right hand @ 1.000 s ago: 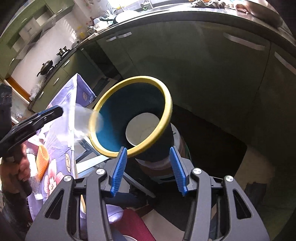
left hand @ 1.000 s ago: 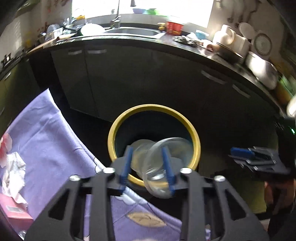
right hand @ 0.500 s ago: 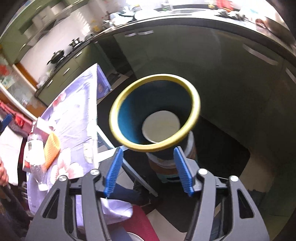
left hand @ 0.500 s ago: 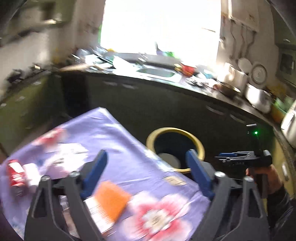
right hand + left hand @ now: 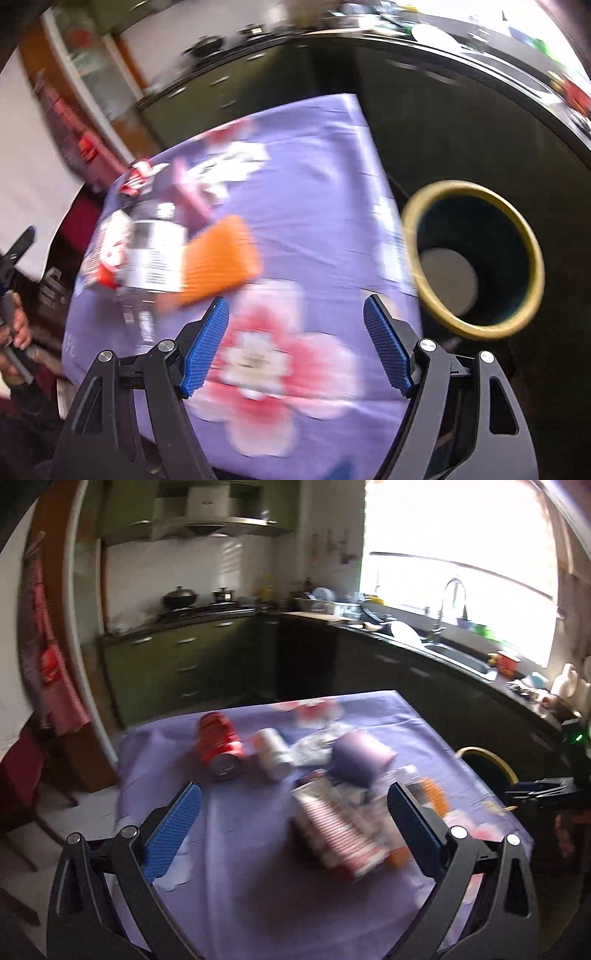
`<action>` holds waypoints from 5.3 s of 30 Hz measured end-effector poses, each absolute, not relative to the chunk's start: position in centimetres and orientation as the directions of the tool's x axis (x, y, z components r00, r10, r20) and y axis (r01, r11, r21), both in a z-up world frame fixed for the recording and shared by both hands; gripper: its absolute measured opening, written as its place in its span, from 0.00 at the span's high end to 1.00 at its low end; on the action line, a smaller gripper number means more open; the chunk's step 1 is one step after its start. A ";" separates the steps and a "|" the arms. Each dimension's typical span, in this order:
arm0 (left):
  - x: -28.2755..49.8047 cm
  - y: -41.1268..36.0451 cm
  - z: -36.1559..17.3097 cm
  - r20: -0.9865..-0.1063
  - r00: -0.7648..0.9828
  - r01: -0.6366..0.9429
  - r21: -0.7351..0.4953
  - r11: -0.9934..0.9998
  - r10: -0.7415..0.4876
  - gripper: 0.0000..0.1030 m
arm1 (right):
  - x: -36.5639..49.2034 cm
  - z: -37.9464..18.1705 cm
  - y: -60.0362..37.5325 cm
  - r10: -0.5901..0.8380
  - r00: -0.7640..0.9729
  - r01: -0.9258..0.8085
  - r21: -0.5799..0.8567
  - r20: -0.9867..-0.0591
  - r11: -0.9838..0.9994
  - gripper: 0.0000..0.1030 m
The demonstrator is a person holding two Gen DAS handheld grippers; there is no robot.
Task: Collect trash
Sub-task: 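Grasp the clear water bottle around its middle with the right tool, then carry the water bottle over the bin and open the right tool, then grasp the white milk carton with the left tool, then carry the milk carton over the bin and open the left tool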
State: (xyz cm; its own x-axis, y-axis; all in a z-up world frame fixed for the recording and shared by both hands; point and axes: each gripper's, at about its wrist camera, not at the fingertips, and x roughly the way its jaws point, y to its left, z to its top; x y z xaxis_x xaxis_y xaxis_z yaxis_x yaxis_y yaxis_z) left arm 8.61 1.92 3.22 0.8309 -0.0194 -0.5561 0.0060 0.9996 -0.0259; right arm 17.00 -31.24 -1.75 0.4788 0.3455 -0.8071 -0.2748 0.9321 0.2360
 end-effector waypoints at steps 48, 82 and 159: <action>7.8 4.5 -0.3 -0.565 0.821 0.057 -0.059 0.997 -0.081 0.07 | 19.6 2.7 -24.2 0.440 0.456 -0.267 0.352 -0.774 0.897 0.38; 11.0 -2.2 0.0 -0.647 0.754 0.106 -0.052 0.993 -0.114 0.07 | 22.0 -4.2 -45.8 0.024 0.667 0.167 0.181 -0.745 0.969 0.31; 16.5 -19.9 3.7 -0.634 0.628 0.513 -0.099 0.852 -0.452 0.67 | 9.2 -4.6 -46.9 0.069 0.709 0.121 0.217 -0.702 0.969 0.31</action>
State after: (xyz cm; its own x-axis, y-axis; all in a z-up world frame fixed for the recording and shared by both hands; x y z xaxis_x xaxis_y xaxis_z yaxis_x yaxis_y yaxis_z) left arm 16.51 -19.92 3.65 0.6279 -0.4520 -0.6336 0.5134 0.8524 -0.0993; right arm 9.25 -46.93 -4.58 0.7087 0.0685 -0.7022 0.1215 0.9686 0.2171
